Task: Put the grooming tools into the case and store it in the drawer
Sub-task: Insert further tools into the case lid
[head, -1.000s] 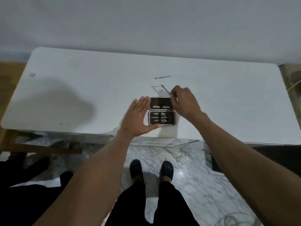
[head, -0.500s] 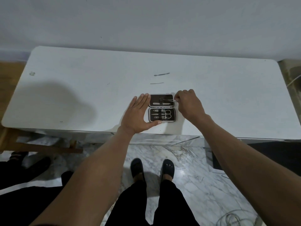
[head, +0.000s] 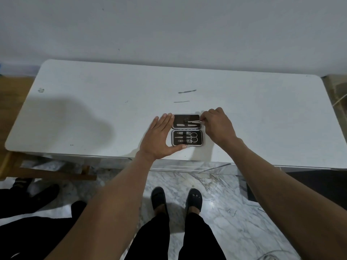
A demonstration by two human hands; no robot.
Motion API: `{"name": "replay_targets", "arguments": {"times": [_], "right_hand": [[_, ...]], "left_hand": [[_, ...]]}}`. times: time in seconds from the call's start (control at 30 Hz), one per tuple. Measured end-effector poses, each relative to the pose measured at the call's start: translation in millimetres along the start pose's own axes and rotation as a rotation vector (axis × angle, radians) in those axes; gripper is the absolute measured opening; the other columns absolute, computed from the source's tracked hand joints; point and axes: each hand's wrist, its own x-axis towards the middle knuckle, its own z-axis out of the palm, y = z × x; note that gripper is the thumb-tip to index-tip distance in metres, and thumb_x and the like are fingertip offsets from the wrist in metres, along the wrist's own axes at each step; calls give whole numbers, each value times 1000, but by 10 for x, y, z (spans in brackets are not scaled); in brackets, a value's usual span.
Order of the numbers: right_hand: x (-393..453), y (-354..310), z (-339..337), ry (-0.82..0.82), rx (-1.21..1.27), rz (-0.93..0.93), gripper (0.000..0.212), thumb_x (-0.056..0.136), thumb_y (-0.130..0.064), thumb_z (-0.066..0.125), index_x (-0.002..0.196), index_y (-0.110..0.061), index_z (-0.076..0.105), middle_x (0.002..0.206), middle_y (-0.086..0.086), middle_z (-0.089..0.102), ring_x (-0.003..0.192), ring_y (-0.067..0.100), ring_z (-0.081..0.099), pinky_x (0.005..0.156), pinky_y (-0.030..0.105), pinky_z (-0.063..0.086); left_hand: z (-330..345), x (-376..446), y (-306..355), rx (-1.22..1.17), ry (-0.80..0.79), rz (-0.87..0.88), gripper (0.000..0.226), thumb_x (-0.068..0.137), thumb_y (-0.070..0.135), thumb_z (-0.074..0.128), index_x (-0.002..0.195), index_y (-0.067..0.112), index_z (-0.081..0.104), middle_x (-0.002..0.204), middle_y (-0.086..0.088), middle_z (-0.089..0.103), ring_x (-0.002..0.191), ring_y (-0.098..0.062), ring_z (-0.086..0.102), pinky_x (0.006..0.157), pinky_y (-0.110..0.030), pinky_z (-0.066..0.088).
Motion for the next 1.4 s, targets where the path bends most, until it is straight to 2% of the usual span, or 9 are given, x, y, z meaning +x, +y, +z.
{"name": "replay_targets", "arguments": {"times": [0.27,0.53,0.63,0.77,1.1,1.4], "right_hand": [[61,-90,54,-19,44,31,12,88,-8,60,96,-14,66,95,4,67,98,28,49,71,36,44],[41,-114,14,-23,135,145,15,88,-25,67,99,-17,70,97,3,65,103,27,49,76,36,47],[45,-124,-3,-40,117,178,11,90,-22,64,96,-17,72,95,5,66,103,27,49,73,36,47],[74,-172,4,-52,117,171,13,92,-18,61,95,-15,73,92,7,66,102,28,50,74,41,50],[143,-269,110,-82,104,121,21,94,-18,55,100,-19,75,93,6,65,101,28,48,76,40,48],[210,-242,46,-91,136,107,19,91,-21,58,98,-21,76,91,5,63,101,27,48,72,34,44]], "left_hand": [[23,4,-4,-11,23,5,117,82,88,50,163,6,28,171,-6,28,161,-19,19,132,-47,16],[18,8,-4,-6,1,-3,117,82,88,51,164,8,25,172,-5,24,161,-17,15,132,-45,13],[19,6,1,-13,11,-4,118,82,88,51,164,7,26,172,-6,25,161,-18,17,132,-46,15],[17,3,2,-18,13,-5,118,82,88,52,164,7,26,172,-6,25,161,-17,17,132,-46,14],[12,8,8,-47,17,-11,119,80,87,54,163,7,27,171,-7,27,161,-19,18,132,-47,16],[8,9,10,-29,11,-11,118,81,88,54,163,7,27,172,-6,26,161,-18,17,131,-47,17]]}}
